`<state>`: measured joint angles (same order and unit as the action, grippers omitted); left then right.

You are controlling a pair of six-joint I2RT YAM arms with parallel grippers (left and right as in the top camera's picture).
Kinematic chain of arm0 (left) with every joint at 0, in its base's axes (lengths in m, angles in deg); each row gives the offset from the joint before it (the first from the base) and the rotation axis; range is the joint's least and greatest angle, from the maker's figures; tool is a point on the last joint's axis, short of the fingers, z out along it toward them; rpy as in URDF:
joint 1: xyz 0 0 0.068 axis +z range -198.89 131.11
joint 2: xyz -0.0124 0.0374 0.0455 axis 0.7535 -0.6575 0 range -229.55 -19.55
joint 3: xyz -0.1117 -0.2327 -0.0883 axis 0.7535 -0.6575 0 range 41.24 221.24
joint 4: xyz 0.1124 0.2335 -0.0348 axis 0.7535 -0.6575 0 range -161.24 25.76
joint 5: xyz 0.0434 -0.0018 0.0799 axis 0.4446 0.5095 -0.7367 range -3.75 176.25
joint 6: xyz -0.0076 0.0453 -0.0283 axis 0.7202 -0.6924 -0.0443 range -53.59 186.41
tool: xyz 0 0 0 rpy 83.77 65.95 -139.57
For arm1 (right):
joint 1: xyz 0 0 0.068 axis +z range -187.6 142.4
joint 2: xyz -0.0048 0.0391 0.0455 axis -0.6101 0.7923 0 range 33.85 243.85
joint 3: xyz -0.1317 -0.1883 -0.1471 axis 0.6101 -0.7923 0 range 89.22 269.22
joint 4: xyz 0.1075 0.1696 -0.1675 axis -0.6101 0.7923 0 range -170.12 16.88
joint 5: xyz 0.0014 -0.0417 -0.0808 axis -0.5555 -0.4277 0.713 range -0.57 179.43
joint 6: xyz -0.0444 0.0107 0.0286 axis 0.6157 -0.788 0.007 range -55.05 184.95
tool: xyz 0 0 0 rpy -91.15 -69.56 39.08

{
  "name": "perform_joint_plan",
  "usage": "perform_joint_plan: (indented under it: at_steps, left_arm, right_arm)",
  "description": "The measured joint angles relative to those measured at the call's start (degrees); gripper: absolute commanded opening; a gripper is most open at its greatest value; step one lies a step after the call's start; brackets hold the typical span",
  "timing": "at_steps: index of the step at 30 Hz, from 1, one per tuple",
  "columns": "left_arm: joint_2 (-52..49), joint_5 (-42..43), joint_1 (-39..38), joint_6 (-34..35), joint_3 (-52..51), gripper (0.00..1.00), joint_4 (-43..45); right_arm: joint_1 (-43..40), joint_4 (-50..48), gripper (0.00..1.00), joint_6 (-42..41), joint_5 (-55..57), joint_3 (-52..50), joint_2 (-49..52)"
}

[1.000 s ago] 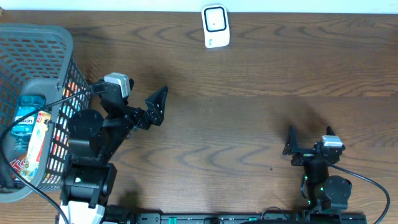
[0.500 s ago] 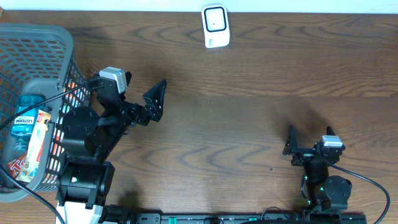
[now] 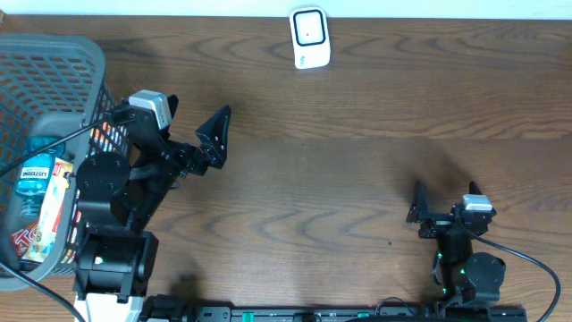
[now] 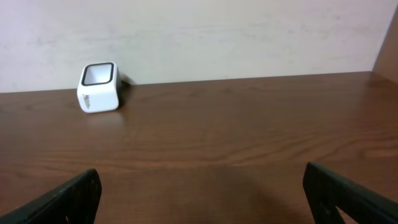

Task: Scan the item barcode
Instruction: 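Reach the left gripper into the grey basket toward a snack bag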

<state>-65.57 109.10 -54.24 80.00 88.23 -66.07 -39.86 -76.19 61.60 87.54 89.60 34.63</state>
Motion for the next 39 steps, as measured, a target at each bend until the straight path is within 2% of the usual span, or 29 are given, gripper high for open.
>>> perform_joint_plan:
  at_steps: [7,20,23,26,32,39]
  left_arm:
    - [-1.4,0.0,0.0,0.0,1.9,0.99,-1.0]
    - [-9.7,2.6,0.0,-0.1,17.9,0.99,-1.0]
    - [-11.2,2.6,0.1,-1.7,22.4,0.99,-3.3]
    - [-12.5,2.3,1.4,-4.0,27.5,0.99,-9.3]
    - [-15.6,-1.7,12.8,-7.0,36.7,0.99,-21.7]
    - [-17.4,-3.8,30.8,-7.9,37.9,0.99,-31.2]
  right_arm:
    - [0.0,0.0,0.99,0.0,0.0,0.0,0.0]
    - [0.0,0.0,0.99,0.0,0.0,0.0,0.0]
    - [0.0,0.0,0.99,0.0,0.0,0.0,0.0]
    - [0.0,0.0,0.99,0.0,0.0,0.0,0.0]
    - [0.0,0.0,0.99,0.0,0.0,0.0,0.0]
    - [0.0,0.0,0.99,0.0,0.0,0.0,0.0]
